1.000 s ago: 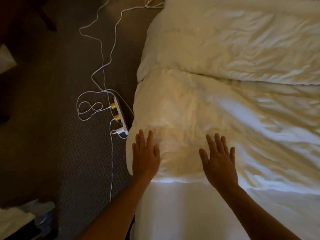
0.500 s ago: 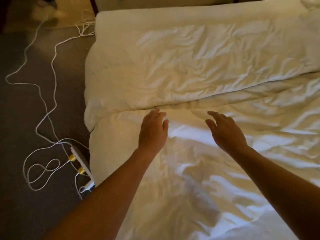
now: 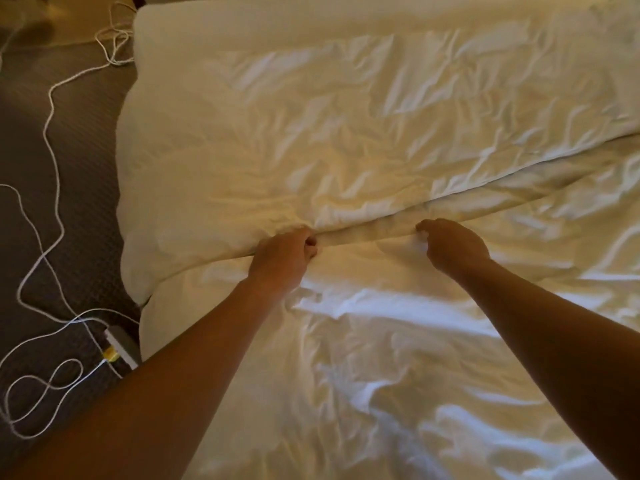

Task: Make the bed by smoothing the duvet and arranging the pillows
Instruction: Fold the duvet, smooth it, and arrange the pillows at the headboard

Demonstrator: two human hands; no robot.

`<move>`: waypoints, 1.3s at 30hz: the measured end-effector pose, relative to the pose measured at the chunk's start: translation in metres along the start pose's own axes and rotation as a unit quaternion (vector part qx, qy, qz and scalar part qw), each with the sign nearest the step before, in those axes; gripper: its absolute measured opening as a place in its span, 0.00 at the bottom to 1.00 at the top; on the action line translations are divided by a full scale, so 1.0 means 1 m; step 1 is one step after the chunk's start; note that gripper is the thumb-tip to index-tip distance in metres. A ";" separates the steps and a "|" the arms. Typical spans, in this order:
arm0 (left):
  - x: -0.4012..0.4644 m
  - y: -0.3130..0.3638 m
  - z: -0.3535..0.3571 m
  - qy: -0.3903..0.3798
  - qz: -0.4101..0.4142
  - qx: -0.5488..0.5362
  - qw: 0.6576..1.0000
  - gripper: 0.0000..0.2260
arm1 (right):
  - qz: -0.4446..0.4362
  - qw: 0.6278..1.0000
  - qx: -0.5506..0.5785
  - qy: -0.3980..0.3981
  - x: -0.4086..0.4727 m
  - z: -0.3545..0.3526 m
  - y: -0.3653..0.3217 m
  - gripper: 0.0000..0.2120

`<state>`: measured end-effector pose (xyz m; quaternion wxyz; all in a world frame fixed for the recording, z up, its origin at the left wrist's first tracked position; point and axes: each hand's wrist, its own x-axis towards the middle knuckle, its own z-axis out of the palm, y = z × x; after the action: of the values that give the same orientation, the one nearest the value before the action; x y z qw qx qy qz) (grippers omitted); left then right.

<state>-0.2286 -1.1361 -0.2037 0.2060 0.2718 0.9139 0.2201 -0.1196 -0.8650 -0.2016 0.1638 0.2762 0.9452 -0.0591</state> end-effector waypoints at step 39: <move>-0.159 0.070 0.134 0.048 0.091 0.130 0.986 0.30 | -0.120 0.989 0.075 0.048 -0.186 0.117 0.011 0.31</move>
<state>-0.0113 -1.1377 -0.2365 0.1040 0.3669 0.9152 0.1305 0.0665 -0.9730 -0.2476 0.0885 0.1748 0.9711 -0.1360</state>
